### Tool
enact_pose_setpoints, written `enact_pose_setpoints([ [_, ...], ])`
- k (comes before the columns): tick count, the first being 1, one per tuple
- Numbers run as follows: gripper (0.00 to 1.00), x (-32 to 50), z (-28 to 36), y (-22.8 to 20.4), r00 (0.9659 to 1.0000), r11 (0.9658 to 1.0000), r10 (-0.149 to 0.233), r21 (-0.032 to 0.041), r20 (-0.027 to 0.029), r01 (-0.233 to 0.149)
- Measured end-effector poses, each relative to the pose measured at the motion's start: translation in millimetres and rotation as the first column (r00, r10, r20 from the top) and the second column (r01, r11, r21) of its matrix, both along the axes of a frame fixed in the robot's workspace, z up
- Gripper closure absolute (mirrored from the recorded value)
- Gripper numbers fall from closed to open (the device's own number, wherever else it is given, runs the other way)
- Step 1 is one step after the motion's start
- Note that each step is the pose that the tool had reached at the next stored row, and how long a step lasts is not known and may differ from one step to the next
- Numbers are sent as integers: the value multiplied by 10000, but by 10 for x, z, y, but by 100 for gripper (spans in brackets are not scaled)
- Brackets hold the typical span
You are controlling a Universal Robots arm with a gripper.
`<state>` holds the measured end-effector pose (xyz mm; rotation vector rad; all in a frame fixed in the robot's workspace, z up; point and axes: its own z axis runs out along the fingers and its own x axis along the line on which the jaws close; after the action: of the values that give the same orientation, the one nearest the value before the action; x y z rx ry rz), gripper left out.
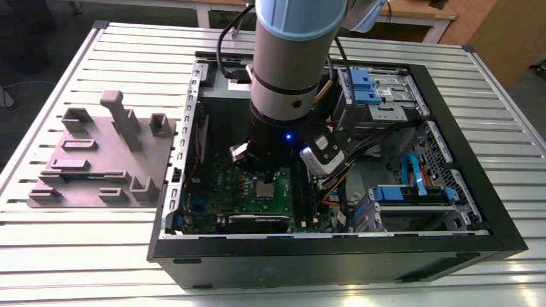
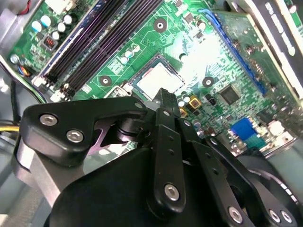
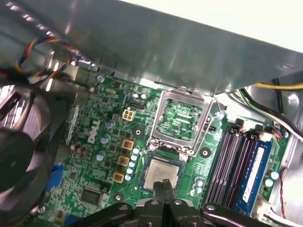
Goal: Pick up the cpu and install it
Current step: 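Close the cpu cover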
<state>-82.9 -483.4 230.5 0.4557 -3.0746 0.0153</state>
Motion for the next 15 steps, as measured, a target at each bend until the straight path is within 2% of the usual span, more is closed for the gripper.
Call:
enact_pose_setpoints([
  [3,89,0,-6,0,9985,9985,551,1,1,-551],
  [7,89,0,-10,0,9930,9930,1178,1,0,-1178],
  [15,89,0,-10,0,9929,9929,1191,1,1,-1191],
])
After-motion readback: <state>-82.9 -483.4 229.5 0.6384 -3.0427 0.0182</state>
